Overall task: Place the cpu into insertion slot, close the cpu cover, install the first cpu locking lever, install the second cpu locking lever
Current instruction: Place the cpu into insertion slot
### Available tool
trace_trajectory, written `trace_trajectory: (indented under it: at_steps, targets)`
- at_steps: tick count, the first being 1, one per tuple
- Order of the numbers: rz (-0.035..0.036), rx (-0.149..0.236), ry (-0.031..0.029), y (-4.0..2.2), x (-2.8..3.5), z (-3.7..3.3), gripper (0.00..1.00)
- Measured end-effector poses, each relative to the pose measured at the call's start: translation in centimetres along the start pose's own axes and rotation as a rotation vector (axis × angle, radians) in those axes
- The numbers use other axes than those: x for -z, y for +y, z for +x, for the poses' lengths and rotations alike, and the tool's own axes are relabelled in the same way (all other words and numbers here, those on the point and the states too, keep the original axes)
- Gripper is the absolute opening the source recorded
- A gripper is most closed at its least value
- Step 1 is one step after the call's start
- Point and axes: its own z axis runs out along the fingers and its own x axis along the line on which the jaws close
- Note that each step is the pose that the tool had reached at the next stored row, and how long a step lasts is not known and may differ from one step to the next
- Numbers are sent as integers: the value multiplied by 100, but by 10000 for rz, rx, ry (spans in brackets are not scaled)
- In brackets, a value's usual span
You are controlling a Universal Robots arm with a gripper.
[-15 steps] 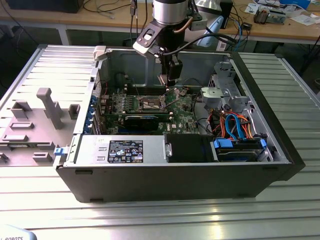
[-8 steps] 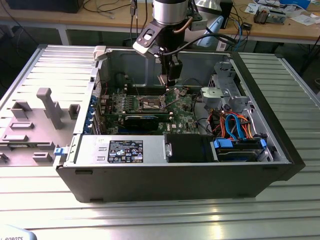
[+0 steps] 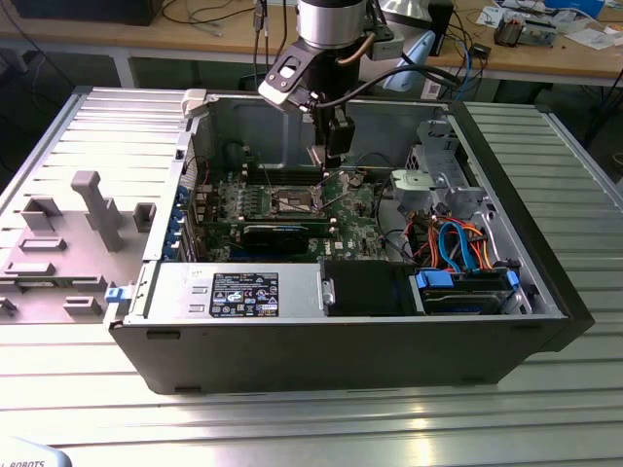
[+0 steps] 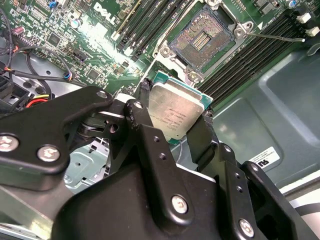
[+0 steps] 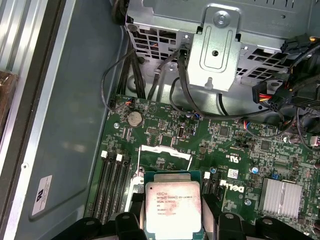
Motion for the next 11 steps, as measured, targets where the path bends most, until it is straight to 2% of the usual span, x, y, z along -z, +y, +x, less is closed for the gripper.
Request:
trace_trajectory:
  at_steps: [11]
  targets:
    - [-2,-78,-7,0,-3,0,54]
